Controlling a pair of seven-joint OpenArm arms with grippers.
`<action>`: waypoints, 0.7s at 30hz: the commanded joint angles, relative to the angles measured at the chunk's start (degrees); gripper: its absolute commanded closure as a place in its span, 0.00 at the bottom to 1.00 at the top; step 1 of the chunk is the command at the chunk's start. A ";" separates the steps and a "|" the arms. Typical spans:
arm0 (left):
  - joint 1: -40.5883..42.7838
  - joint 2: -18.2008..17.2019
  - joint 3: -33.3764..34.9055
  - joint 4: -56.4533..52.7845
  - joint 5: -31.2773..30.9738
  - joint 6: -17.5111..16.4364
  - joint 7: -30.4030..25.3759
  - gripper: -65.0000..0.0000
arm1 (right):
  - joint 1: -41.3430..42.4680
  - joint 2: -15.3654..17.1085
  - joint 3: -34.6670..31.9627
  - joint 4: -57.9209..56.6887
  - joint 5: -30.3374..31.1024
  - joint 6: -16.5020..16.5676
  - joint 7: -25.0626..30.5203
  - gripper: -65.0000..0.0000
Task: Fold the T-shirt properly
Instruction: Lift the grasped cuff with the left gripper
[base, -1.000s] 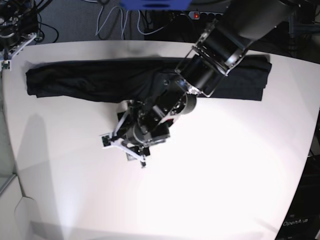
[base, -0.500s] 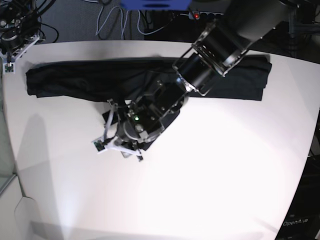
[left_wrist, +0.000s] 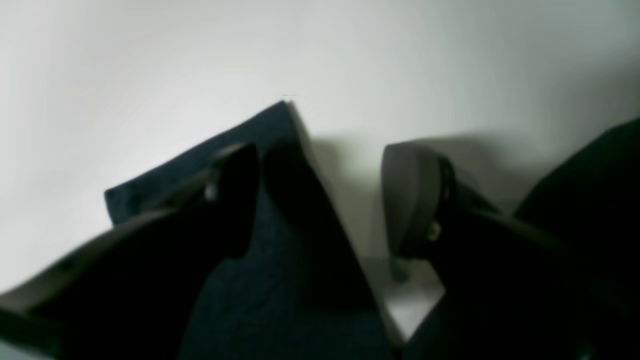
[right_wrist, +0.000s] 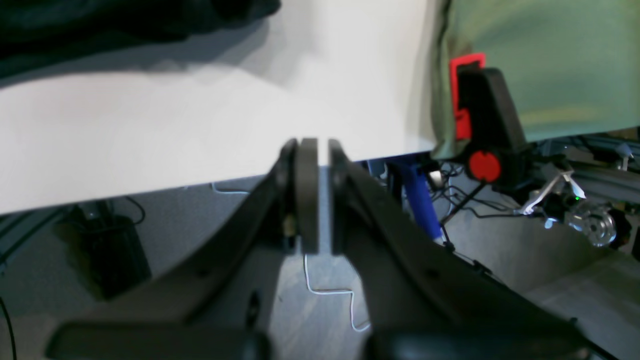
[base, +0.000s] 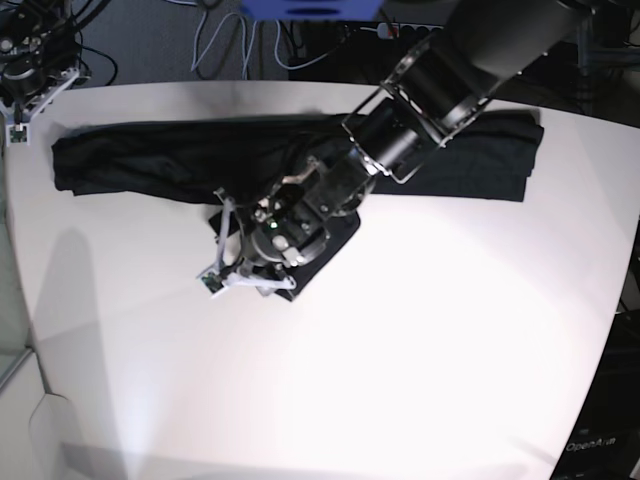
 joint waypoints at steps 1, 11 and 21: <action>-1.17 0.57 -0.18 -0.06 -0.02 0.26 -0.56 0.42 | -0.15 0.73 0.33 0.89 0.16 -0.25 0.80 0.93; -1.08 0.57 -0.53 -2.17 -0.10 4.04 -1.00 0.68 | -0.24 0.73 0.50 0.89 0.16 -0.25 0.80 0.93; 1.29 0.57 -4.75 -1.55 -0.10 4.13 -0.92 1.00 | -0.33 0.73 0.59 0.89 0.16 -0.25 0.80 0.93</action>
